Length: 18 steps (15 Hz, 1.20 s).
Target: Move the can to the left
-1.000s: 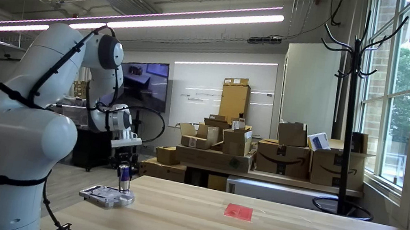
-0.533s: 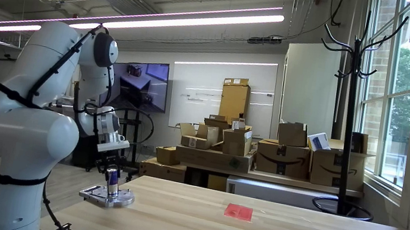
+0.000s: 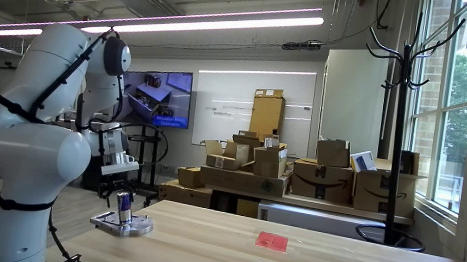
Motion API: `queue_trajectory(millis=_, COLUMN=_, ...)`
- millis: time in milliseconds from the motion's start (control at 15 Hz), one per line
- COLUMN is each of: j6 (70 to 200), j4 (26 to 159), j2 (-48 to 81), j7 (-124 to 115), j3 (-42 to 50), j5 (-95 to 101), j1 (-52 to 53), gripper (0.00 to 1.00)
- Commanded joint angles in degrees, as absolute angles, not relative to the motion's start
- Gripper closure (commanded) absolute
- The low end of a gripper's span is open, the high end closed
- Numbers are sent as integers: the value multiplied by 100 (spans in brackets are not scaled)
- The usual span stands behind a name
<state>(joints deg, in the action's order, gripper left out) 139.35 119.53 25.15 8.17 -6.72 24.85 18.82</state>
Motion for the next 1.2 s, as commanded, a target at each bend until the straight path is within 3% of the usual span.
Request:
queue_trajectory(millis=0, j6=13734, j4=12132, j2=2131, j7=420, j3=-673, j5=2615, j1=1942, gripper=0)
queue_trajectory(millis=1133, j6=13102, j4=12269, j2=748, j7=-652, j3=-296, j5=2165, j1=1072, gripper=0)
